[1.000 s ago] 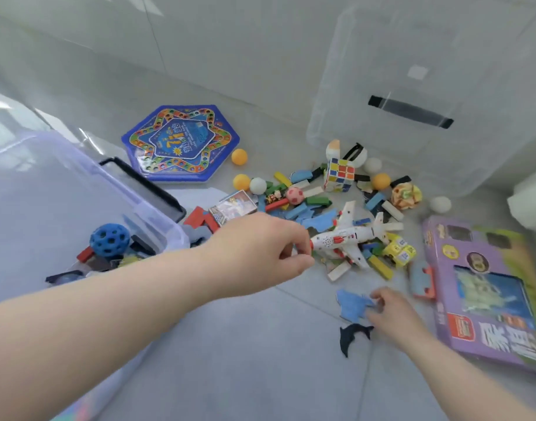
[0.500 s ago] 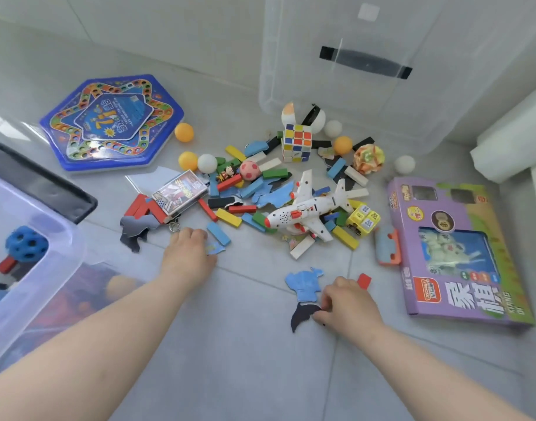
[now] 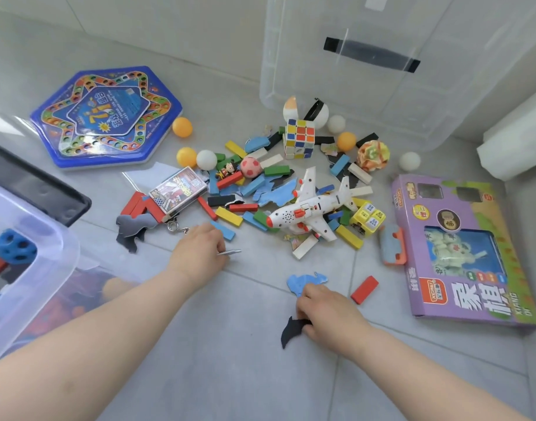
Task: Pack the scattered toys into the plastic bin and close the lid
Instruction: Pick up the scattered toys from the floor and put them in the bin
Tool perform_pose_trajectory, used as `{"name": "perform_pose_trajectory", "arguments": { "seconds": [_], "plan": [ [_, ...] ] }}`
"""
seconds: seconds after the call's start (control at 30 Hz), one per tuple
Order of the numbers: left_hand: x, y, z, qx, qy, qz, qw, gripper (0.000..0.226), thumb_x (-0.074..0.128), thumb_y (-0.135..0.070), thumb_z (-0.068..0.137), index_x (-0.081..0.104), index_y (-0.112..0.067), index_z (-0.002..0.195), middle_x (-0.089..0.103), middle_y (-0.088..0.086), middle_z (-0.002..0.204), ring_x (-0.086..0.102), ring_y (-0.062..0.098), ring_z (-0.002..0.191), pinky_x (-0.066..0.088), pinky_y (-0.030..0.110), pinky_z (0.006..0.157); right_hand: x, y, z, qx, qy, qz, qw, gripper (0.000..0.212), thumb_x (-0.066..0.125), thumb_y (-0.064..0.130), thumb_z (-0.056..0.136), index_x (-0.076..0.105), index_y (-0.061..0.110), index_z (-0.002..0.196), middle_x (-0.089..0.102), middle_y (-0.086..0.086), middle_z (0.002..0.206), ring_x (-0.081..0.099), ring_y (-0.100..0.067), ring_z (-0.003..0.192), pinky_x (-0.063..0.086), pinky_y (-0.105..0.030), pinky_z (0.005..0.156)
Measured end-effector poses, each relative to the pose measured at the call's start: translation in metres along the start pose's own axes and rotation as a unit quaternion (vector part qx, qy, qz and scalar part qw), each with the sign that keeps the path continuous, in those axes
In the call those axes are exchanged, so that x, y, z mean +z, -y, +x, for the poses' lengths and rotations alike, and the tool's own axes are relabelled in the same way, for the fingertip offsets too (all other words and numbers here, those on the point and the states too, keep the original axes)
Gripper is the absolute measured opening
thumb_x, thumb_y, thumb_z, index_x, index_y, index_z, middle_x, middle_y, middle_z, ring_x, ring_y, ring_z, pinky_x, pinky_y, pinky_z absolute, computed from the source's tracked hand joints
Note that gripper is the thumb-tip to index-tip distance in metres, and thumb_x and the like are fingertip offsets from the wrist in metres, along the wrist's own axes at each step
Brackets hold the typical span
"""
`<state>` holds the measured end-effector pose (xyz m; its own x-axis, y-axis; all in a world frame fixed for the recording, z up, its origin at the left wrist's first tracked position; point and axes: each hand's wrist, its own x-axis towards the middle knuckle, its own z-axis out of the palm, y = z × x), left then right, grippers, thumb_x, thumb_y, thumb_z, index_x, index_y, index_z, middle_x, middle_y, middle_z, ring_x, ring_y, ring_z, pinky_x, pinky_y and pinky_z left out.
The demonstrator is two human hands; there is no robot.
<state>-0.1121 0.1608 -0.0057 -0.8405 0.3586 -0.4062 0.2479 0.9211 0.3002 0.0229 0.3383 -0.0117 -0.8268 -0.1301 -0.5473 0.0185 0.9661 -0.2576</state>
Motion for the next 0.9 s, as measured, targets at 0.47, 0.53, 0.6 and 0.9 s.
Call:
{"name": "perform_pose_trajectory", "arguments": {
  "seconds": [0.47,0.53,0.6,0.9],
  "plan": [
    [0.016,0.001,0.001,0.026,0.003,-0.044,0.999,0.041,0.059,-0.013,0.083,0.030,-0.026,0.057,0.049,0.007,0.120,0.045,0.026,0.115,0.036,0.026,0.089,-0.032,-0.012,0.022,0.087,-0.056,0.118,0.988,0.043,0.046,0.011,0.088,0.039,0.014,0.131,0.035,-0.004,0.137,0.033,-0.023,0.125,0.030,-0.027,0.101],
    [0.017,0.001,0.001,0.000,0.021,-0.040,0.999,0.044,0.058,-0.014,0.084,0.026,-0.026,0.057,0.046,-0.001,0.086,0.049,0.026,0.103,0.034,0.025,0.076,-0.034,-0.008,0.023,0.103,-0.062,0.146,0.982,0.048,0.047,0.018,0.090,0.033,0.014,0.136,0.034,-0.005,0.140,0.031,-0.023,0.128,0.030,-0.029,0.105],
    [0.015,0.000,0.001,-0.026,0.034,-0.038,0.998,0.042,0.058,-0.016,0.084,0.027,-0.025,0.058,0.034,-0.005,0.073,0.044,0.024,0.089,0.029,0.024,0.070,-0.032,-0.004,0.024,0.108,-0.050,0.130,0.984,0.056,0.053,0.026,0.088,0.030,0.016,0.138,0.034,-0.005,0.139,0.031,-0.024,0.128,0.031,-0.031,0.106],
    [0.013,0.002,-0.012,-0.055,0.014,-0.087,0.995,0.023,0.058,-0.012,0.083,0.037,-0.022,0.082,0.050,0.006,0.101,0.050,0.027,0.093,0.031,0.026,0.071,-0.030,0.001,0.027,0.196,-0.024,0.174,0.965,0.049,0.063,0.019,0.080,0.038,0.009,0.121,0.051,-0.011,0.122,0.046,-0.028,0.113,0.037,-0.029,0.080]
  ]
}}
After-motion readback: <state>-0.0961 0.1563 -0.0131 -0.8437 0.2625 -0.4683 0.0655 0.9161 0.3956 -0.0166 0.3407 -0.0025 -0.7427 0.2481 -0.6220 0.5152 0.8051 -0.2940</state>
